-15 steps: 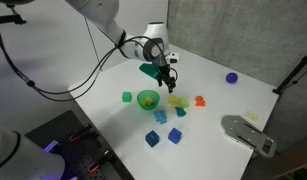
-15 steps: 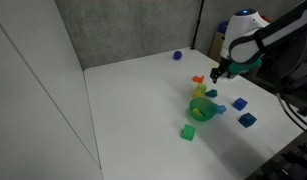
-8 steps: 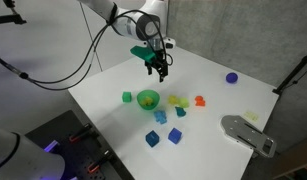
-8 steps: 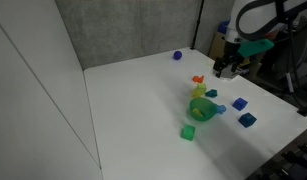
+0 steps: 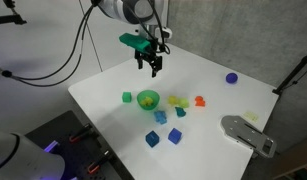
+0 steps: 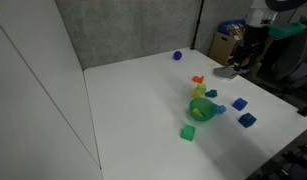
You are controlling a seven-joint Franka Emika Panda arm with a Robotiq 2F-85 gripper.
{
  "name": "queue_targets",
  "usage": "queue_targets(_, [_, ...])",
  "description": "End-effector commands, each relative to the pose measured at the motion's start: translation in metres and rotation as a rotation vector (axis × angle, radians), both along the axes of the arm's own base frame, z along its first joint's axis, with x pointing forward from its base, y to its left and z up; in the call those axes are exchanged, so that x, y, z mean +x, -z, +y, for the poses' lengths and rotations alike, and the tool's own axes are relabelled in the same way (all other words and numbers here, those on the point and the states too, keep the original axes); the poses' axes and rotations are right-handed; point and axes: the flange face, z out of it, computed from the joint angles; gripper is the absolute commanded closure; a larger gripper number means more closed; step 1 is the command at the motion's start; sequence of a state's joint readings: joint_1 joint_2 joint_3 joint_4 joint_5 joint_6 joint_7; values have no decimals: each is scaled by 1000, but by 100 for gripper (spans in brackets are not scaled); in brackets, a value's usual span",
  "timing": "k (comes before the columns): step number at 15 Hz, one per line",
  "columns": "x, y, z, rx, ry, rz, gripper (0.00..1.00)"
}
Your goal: Shift the green object from the bowl to the table
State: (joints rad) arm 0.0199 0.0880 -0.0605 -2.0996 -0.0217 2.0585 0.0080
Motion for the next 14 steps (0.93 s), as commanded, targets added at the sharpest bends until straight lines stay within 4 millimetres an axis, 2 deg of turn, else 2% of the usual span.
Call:
queue_targets(1, [-40, -29, -3, -12, -17, -22, 0])
queue_targets(7, [-85, -80, 5, -5, -25, -52, 0])
queue_targets(11, [-96, -103, 12, -12, -34, -50, 0])
queue_targets(14, [-91, -102, 14, -6, -34, -57, 0])
